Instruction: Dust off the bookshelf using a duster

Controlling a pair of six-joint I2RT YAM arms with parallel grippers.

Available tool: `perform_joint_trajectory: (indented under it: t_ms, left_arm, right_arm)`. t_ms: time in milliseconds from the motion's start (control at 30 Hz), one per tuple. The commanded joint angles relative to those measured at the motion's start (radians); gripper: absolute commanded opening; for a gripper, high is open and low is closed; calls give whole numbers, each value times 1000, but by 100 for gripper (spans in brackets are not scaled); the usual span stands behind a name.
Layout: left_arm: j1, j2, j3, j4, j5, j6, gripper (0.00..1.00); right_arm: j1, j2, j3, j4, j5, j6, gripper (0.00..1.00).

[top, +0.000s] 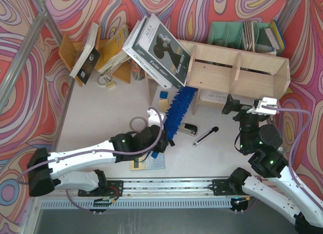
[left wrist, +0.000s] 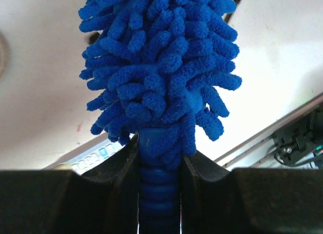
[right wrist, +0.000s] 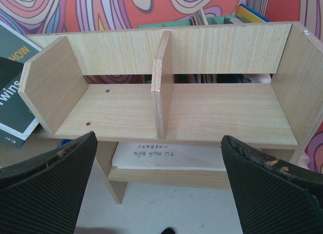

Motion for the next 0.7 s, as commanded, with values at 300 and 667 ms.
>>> perform_joint_trajectory:
  t_ms: [300,667]
  left_arm:
    - [-99,300,123,45,44,30,0]
    - [-99,313,69,26,-36,-40,0]
  right_arm:
    - [1,-13,-7,24,5,3,99]
    - [1,-12,-8,24,2,6,99]
